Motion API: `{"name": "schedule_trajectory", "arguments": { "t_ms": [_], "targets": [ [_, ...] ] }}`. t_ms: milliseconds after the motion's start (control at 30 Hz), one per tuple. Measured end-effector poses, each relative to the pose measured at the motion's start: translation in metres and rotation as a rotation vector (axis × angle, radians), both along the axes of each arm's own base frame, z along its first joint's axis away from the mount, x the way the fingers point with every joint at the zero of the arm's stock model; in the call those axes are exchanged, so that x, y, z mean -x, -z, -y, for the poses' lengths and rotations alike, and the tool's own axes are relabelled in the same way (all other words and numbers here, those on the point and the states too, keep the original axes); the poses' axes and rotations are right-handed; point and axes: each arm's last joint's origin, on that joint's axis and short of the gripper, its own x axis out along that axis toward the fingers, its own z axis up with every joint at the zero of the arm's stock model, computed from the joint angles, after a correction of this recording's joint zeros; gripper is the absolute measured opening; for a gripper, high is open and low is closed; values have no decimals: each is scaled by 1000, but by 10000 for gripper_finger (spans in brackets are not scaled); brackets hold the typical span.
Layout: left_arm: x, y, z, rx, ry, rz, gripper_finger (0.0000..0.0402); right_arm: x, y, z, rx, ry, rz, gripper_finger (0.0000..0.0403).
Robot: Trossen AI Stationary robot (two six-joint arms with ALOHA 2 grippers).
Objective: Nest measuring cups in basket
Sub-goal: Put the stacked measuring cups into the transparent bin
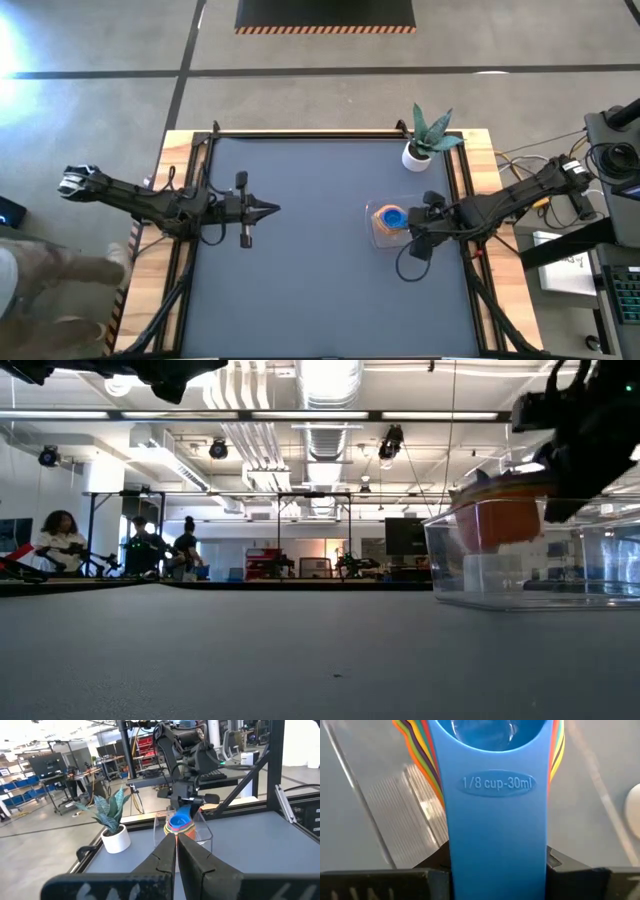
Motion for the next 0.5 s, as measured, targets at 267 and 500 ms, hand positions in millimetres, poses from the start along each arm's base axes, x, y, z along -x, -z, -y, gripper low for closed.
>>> {"name": "schedule_trajectory", "arguments": {
  "t_ms": [267, 500],
  "targets": [
    [-7, -1, 1, -1, 2, -9, 0, 1, 28, 5, -44, 16, -50, 121],
    [-9, 0, 2, 13, 3, -11, 0, 2, 36, 7, -73, 33, -67, 121]
  ]
}}
